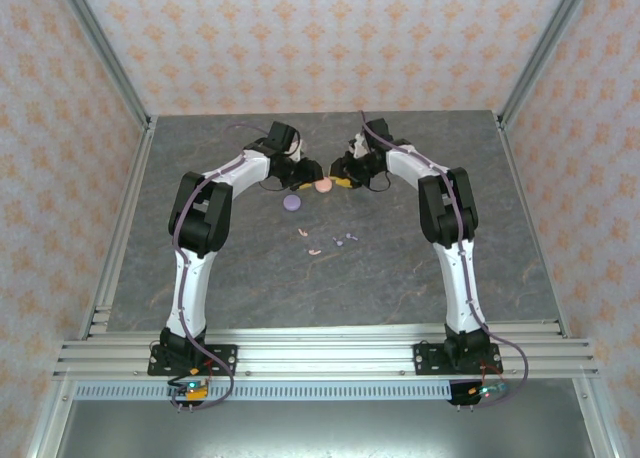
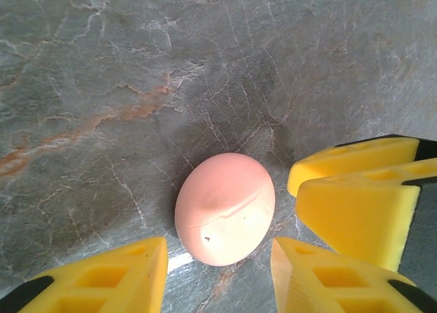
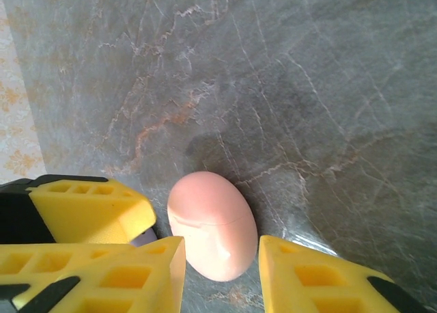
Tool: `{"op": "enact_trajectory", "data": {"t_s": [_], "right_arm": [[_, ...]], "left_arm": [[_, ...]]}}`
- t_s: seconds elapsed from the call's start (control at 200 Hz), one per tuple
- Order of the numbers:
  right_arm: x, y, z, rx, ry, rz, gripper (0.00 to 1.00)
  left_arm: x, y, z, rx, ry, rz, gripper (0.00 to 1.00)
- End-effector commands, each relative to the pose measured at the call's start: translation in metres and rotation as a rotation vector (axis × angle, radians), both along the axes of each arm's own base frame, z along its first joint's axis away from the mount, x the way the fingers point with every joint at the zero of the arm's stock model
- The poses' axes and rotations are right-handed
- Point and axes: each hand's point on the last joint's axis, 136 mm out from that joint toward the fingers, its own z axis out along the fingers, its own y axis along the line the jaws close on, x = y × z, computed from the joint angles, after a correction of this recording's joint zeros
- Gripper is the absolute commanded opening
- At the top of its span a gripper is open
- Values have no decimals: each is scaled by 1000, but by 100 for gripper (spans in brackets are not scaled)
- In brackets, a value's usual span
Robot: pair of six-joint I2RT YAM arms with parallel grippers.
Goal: Insert wireless bluetooth earbuds into charging case
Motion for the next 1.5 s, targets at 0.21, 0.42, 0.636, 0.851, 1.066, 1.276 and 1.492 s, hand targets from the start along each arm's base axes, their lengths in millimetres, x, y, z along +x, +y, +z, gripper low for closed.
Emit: {"op": "enact_trajectory", "data": {"t_s": [0.21, 0.42, 0.636, 0.851, 1.066, 1.276, 1.492], "right_arm": [[2, 8, -12, -2, 39, 0, 32], [0, 5, -20, -24, 55, -11, 29], [-4, 3, -23, -24, 67, -20, 24], [-7, 2, -24, -26, 71, -19, 22], [-10, 3, -24, -21, 76, -6, 21], [-13, 6, -21, 3, 83, 11, 21], [-15, 8, -19, 25, 88, 23, 21]], "left_arm": [[2, -10, -1, -24, 1, -19, 45], [0, -15, -6, -29, 8, -32, 45], [0, -20, -13, -41, 32, -12, 46], [5, -19, -21, -34, 37, 9, 45], [10, -15, -29, -8, 32, 41, 45], [14, -20, -27, -47, 17, 47, 45], [19, -29, -20, -120, -14, 44, 41]]}}
